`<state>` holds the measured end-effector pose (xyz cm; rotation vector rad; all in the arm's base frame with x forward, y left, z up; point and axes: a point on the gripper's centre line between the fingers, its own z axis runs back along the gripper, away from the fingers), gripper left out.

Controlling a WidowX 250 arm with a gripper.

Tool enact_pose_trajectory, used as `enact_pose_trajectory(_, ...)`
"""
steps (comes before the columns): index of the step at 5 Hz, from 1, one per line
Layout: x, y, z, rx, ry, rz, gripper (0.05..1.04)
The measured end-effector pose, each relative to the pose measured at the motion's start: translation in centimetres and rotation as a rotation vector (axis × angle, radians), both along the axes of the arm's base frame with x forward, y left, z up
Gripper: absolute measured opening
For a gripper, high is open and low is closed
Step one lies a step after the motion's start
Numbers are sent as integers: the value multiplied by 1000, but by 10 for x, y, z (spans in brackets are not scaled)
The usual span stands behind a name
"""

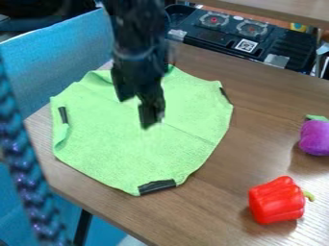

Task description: Fold the cloth from bottom right to top left

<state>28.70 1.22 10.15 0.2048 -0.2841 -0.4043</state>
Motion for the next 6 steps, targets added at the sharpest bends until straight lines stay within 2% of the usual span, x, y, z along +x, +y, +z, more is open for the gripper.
enact_pose_trajectory(1,-12,-20,-17,48,-6,-49,1001)
enact_pose_trajectory(3,-21,-34,-45,133,25,-123,1001)
enact_pose_trajectory(6,-32,-45,-74,206,81,-166,1001)
